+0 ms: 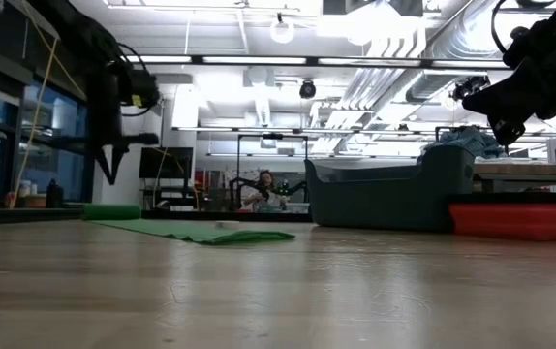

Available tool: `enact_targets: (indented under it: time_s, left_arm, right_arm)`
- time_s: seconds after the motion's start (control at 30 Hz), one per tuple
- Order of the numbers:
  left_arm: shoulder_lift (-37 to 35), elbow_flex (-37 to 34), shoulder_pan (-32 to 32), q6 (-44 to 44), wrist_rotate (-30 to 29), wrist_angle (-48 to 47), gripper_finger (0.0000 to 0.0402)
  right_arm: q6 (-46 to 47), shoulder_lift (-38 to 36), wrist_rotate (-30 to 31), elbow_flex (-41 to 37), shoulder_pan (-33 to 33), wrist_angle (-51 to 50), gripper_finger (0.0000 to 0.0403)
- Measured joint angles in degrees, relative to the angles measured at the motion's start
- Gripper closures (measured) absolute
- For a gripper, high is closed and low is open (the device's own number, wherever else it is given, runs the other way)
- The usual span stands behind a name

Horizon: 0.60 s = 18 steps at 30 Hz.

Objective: Roll bandage
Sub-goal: Roll the green bandage

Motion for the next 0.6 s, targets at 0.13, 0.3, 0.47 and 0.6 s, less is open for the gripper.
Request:
enact_targets:
  time_s: [0.13, 0.3, 0.47, 0.6]
  left_arm:
    - [1.32, 0.09, 0.0, -4.96, -5.2, 4.25, 0.0401]
    - [5.11, 0.07, -0.13, -9.06, -7.14, 5.0, 0.0401]
    - [8.08, 0.02, -1.26, -17.82, -8.55, 5.05, 0.0401]
    - [8.25, 0.02, -2.46, -18.93, -13.77, 5.4, 0.0401]
  right_arm:
    - [-0.02, 0.0, 0.01, 0.01, 0.01, 0.0, 0.0403]
    - [0.0, 0.0, 0.01, 0.01, 0.0, 0.0, 0.0403]
    - [0.0, 0.0, 0.01, -0.01, 0.01, 0.0, 0.0403]
    - [-0.01, 0.0, 0.01, 0.01, -0.01, 0.0, 0.0403]
